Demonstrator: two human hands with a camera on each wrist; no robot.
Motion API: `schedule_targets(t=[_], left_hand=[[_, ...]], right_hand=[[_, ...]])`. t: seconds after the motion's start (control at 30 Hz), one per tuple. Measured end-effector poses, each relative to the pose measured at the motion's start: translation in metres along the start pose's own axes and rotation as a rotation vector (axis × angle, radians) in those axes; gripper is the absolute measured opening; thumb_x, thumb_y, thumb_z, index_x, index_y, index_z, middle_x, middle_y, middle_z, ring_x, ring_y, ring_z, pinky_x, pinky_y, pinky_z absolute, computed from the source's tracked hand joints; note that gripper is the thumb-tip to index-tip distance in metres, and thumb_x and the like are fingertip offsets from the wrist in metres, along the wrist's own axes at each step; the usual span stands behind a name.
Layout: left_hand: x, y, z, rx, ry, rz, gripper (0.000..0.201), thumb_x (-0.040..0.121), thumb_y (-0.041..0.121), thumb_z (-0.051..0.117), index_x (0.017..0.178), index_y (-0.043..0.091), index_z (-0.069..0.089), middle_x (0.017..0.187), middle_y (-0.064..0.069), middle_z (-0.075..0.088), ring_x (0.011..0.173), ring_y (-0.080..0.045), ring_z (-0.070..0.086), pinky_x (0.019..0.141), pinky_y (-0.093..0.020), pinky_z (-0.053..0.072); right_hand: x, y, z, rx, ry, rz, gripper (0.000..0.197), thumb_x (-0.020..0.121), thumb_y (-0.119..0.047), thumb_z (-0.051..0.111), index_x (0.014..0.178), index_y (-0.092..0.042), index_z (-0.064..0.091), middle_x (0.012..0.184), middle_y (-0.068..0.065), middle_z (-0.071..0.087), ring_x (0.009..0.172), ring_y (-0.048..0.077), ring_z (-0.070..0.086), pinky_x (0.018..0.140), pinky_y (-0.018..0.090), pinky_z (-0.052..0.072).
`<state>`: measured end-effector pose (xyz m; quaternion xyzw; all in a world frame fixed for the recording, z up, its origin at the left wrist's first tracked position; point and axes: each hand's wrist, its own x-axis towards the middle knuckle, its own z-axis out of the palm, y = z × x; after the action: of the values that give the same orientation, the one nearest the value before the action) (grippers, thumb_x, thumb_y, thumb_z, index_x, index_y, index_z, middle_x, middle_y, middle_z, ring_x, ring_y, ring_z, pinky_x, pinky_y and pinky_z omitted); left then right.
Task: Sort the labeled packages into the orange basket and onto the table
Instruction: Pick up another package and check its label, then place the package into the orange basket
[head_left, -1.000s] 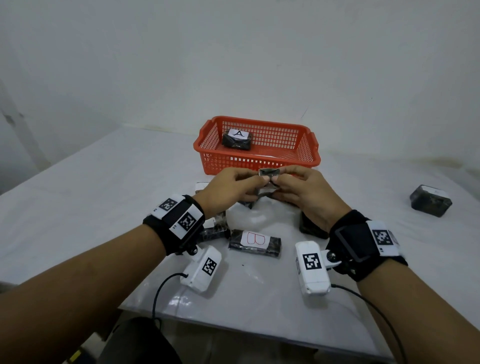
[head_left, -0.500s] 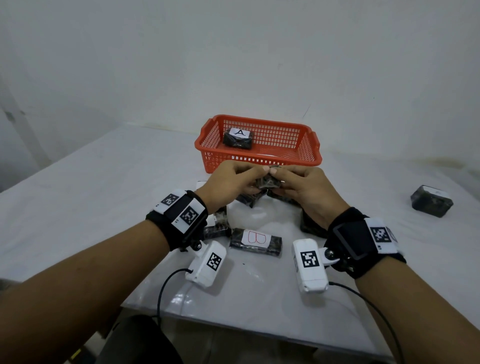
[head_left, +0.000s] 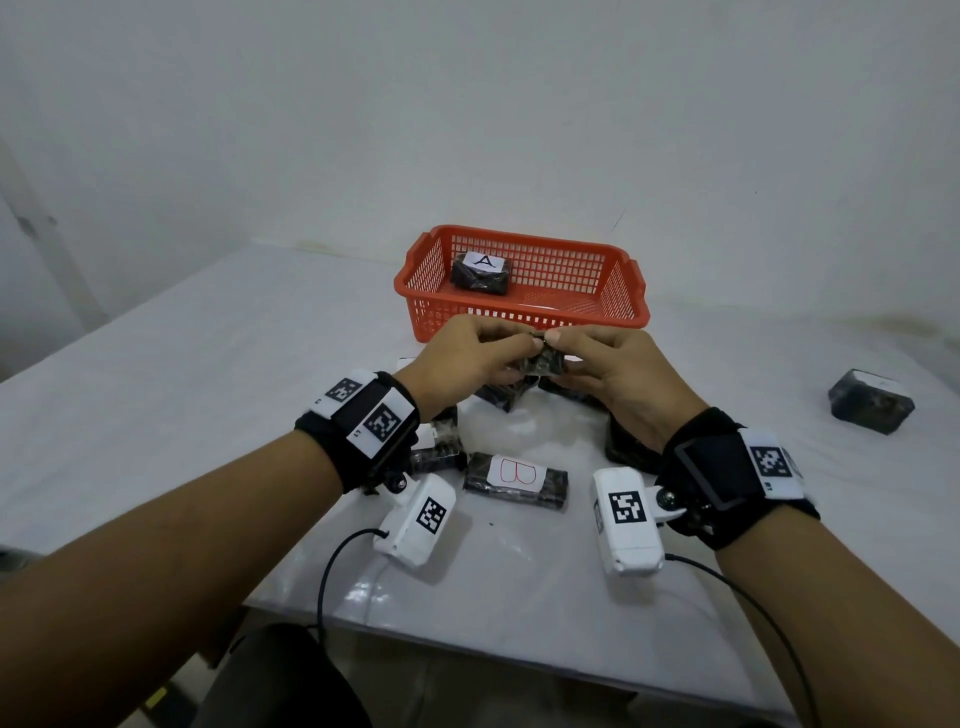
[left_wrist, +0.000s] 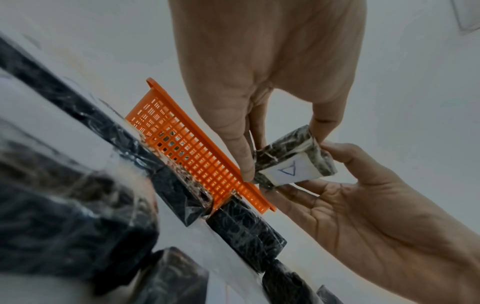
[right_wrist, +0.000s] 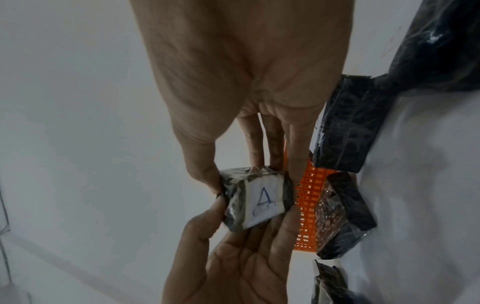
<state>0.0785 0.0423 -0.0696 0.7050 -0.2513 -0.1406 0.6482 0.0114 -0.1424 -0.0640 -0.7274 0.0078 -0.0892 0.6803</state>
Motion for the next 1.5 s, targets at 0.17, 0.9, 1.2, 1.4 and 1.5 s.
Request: schedule_targets(t=[0.17, 0.9, 1.2, 1.4, 1.5], left_hand=[[-0.002, 0.001, 0.002, -0.080, -0.033, -0.023, 0.029, 0.103, 0.020, 0.062, 0.119, -0.001, 0.071, 0.116, -0.017, 0.075, 0.109, -0.027, 0.075, 0.092, -0.037, 0.062], [0.034, 0.025, -0.007, -0.119, 0.123, -0.095, 0.038, 0.108, 0.035, 0.050, 0.126, 0.006, 0.066, 0.113, -0.018, 0.076, 0.096, -0.030, 0.078, 0.085, -0.041, 0.064], [0.128, 0.059, -0.022, 0.035, 0.225, -0.134, 0.034, 0.095, 0.023, 0.070, 0.111, -0.007, 0.070, 0.108, -0.022, 0.076, 0.088, -0.035, 0.077, 0.085, -0.048, 0.064], [0.210, 0.069, -0.032, 0.118, 0.182, -0.243, 0.018, 0.100, 0.022, 0.063, 0.100, 0.004, 0.064, 0.099, -0.013, 0.069, 0.099, -0.036, 0.073, 0.084, -0.040, 0.063], [0.246, 0.065, -0.038, 0.103, 0.185, -0.276, 0.020, 0.100, 0.018, 0.063, 0.107, -0.001, 0.064, 0.105, -0.019, 0.069, 0.085, -0.031, 0.070, 0.062, -0.034, 0.062]], right_hand=[[0.000, -0.002, 0.000, -0.017, 0.012, -0.031, 0.037, 0.091, -0.032, 0.078, 0.110, -0.001, 0.078, 0.107, 0.015, 0.080, 0.101, 0.032, 0.078, 0.094, 0.038, 0.062], [0.036, -0.021, -0.013, 0.005, 0.040, 0.031, 0.021, 0.098, -0.009, 0.070, 0.117, -0.002, 0.073, 0.112, 0.018, 0.077, 0.092, 0.028, 0.078, 0.082, 0.038, 0.066], [0.125, -0.056, -0.034, -0.014, 0.146, 0.154, 0.026, 0.092, -0.011, 0.078, 0.103, 0.002, 0.058, 0.102, 0.021, 0.070, 0.076, 0.028, 0.070, 0.059, 0.031, 0.060], [0.205, -0.057, -0.051, -0.021, 0.190, 0.249, 0.025, 0.094, -0.010, 0.075, 0.110, 0.007, 0.067, 0.094, 0.019, 0.069, 0.071, 0.025, 0.068, 0.052, 0.027, 0.057], [0.242, -0.052, -0.058, -0.074, 0.214, 0.275, 0.021, 0.092, -0.011, 0.077, 0.103, 0.005, 0.068, 0.097, 0.021, 0.071, 0.070, 0.027, 0.069, 0.051, 0.029, 0.057]])
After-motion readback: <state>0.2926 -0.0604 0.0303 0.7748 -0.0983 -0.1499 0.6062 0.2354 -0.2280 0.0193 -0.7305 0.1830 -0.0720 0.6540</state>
